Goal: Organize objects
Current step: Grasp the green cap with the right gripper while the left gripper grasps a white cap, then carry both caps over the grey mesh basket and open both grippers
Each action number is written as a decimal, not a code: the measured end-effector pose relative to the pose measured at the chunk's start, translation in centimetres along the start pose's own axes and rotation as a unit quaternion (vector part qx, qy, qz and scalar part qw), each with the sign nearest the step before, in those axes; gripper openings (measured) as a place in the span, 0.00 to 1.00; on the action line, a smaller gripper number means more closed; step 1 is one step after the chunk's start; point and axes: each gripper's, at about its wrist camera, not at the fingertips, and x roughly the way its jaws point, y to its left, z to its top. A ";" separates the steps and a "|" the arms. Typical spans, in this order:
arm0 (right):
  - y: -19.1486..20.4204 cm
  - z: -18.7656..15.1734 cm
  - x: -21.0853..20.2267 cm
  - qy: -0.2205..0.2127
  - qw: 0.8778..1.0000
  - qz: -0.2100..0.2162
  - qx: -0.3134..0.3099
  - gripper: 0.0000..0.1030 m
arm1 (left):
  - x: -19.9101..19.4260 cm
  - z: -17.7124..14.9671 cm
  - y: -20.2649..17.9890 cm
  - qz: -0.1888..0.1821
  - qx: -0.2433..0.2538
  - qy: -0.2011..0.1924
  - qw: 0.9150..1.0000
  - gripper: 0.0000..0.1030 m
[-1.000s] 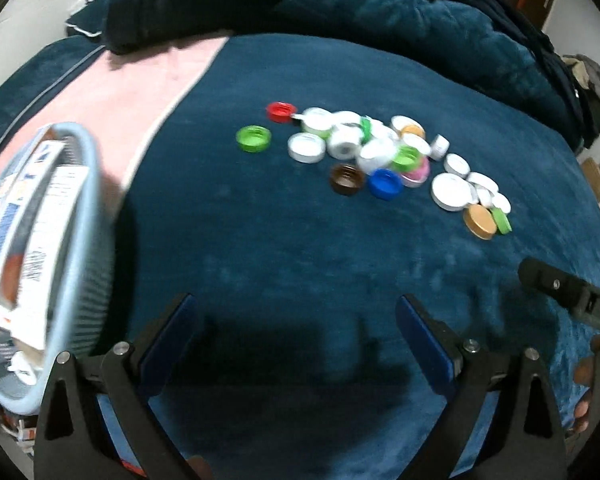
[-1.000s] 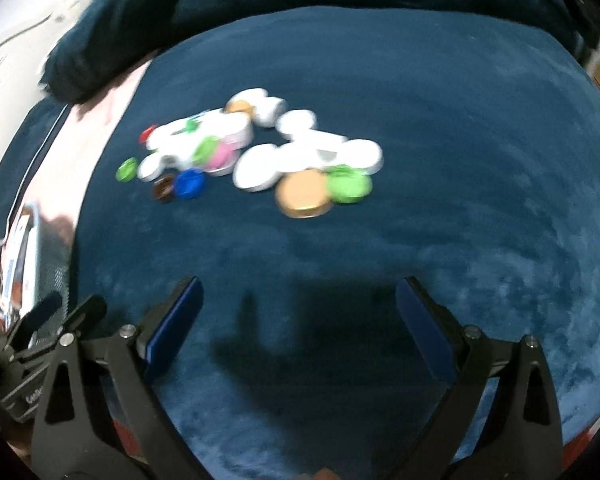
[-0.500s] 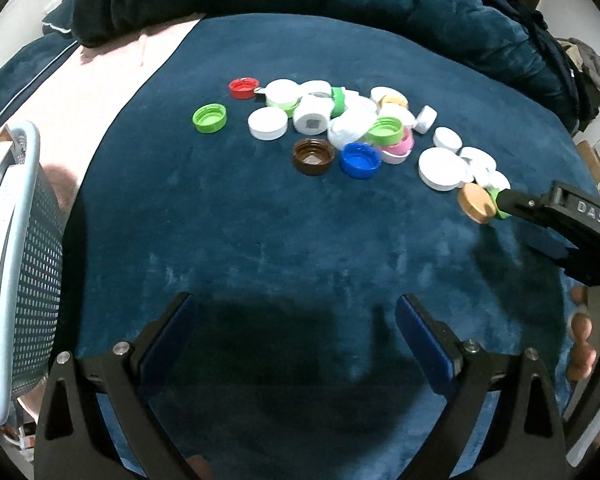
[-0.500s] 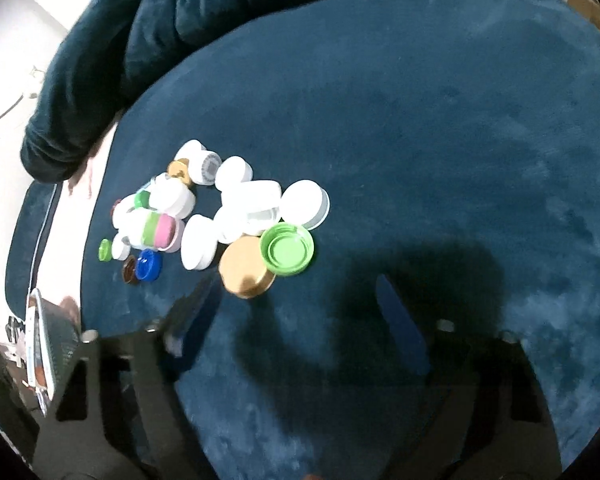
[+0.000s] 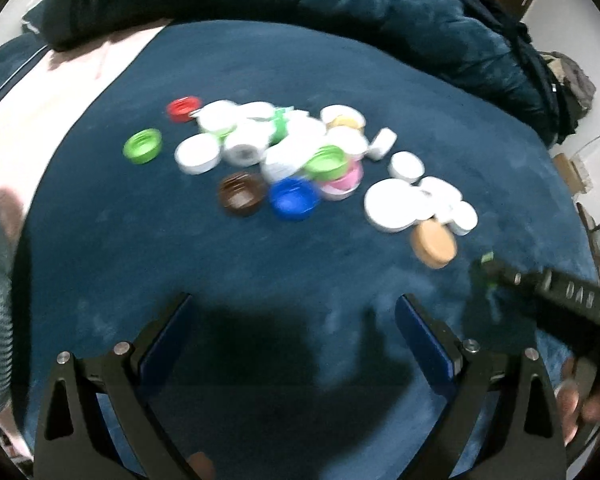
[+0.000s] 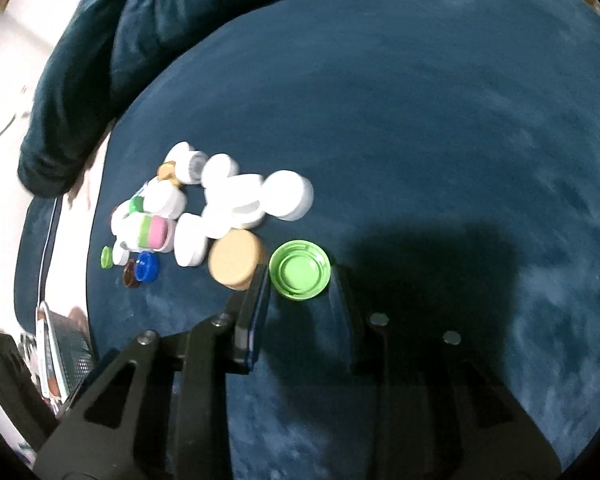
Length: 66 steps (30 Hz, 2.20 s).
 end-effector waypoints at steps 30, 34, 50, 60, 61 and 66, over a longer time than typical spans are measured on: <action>0.1 -1.5 -0.9 -0.010 0.999 -0.012 -0.040 0.30 | 2.5 2.7 -2.3 -0.029 -0.002 0.005 1.000 0.40; 0.9 -2.2 -2.0 -0.016 0.999 -0.005 -0.047 0.30 | 0.5 2.2 -1.7 -0.020 -0.006 -0.003 1.000 0.40; 14.0 -7.7 -4.3 -0.016 0.983 0.062 -0.173 0.30 | -13.5 -2.0 9.3 0.040 -0.055 -0.089 0.994 0.40; 26.2 -15.5 -3.1 0.026 0.944 0.132 -0.301 0.30 | -20.3 -6.1 19.9 0.113 -0.145 -0.122 0.975 0.40; 26.9 -16.1 -3.1 0.029 0.940 0.138 -0.310 0.30 | -20.7 -6.6 21.1 0.117 -0.158 -0.121 0.973 0.40; 30.0 -18.6 -2.3 0.050 0.928 0.158 -0.335 0.30 | -21.8 -8.1 24.2 0.133 -0.186 -0.117 0.967 0.40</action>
